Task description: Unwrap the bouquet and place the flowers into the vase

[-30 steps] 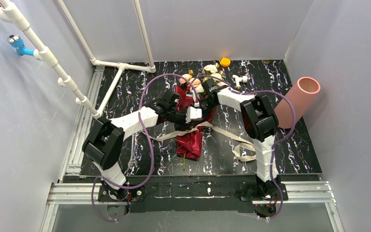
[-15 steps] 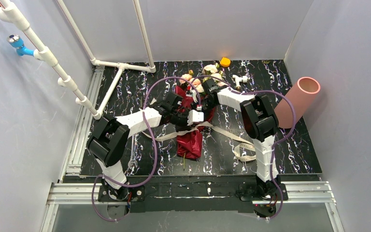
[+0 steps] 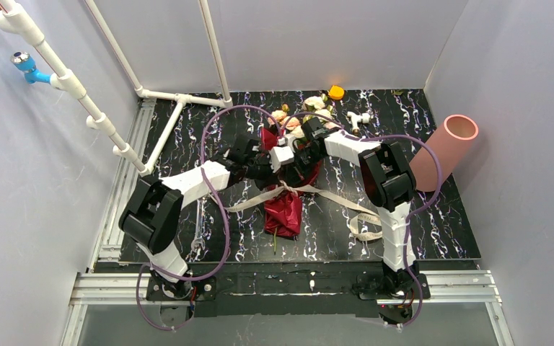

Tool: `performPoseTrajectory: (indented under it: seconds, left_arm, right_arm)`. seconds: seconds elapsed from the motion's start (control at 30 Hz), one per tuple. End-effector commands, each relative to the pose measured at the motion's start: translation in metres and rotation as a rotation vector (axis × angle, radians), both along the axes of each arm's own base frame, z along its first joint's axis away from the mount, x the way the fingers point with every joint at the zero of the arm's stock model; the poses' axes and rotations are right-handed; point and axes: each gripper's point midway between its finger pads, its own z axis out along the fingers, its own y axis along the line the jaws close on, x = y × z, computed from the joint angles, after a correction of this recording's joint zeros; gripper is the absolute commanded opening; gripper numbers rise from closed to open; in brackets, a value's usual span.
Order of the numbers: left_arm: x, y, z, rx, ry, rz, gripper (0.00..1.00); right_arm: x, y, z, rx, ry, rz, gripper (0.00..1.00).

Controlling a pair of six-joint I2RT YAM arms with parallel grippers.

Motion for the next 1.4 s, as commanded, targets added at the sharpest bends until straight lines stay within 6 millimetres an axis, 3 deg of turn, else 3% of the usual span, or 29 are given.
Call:
performPoseTrajectory:
  seconds: [0.0, 0.1, 0.2, 0.27, 0.3, 0.37, 0.5, 0.73, 1.07, 1.37]
  left_arm:
    - [0.016, 0.008, 0.03, -0.11, 0.001, 0.159, 0.0]
    - [0.022, 0.018, 0.028, -0.129, 0.059, 0.238, 0.0]
    - [0.019, 0.021, 0.037, -0.136, 0.013, 0.194, 0.0]
    - [0.016, 0.022, 0.047, -0.14, -0.049, 0.148, 0.38]
    - [0.014, 0.022, 0.053, -0.141, -0.086, 0.118, 0.49]
    - [0.008, 0.022, 0.064, -0.141, -0.165, 0.05, 0.57]
    - [-0.013, 0.016, 0.068, -0.115, -0.271, -0.106, 0.57]
    - [-0.045, -0.003, 0.043, -0.036, -0.337, -0.378, 0.4]
    - [-0.039, -0.013, 0.011, 0.062, -0.372, -0.505, 0.38]
    - [-0.025, -0.015, 0.007, 0.089, -0.389, -0.459, 0.35]
  right_arm:
    - [-0.01, -0.025, -0.04, -0.15, -0.011, 0.015, 0.01]
    - [-0.011, -0.027, -0.041, -0.153, -0.011, 0.013, 0.01]
    - [-0.012, -0.027, -0.04, -0.149, -0.007, 0.013, 0.01]
    - [-0.011, -0.025, -0.039, -0.141, -0.005, 0.009, 0.01]
    - [-0.011, -0.024, -0.037, -0.138, -0.005, 0.005, 0.01]
    - [-0.009, -0.023, -0.037, -0.133, -0.008, 0.0, 0.01]
    - [-0.009, -0.023, -0.037, -0.133, -0.006, -0.007, 0.01]
    - [-0.01, -0.023, -0.037, -0.133, -0.004, -0.01, 0.01]
    - [-0.009, -0.022, -0.037, -0.13, -0.003, -0.008, 0.01]
    - [-0.009, -0.022, -0.037, -0.131, -0.003, -0.01, 0.01]
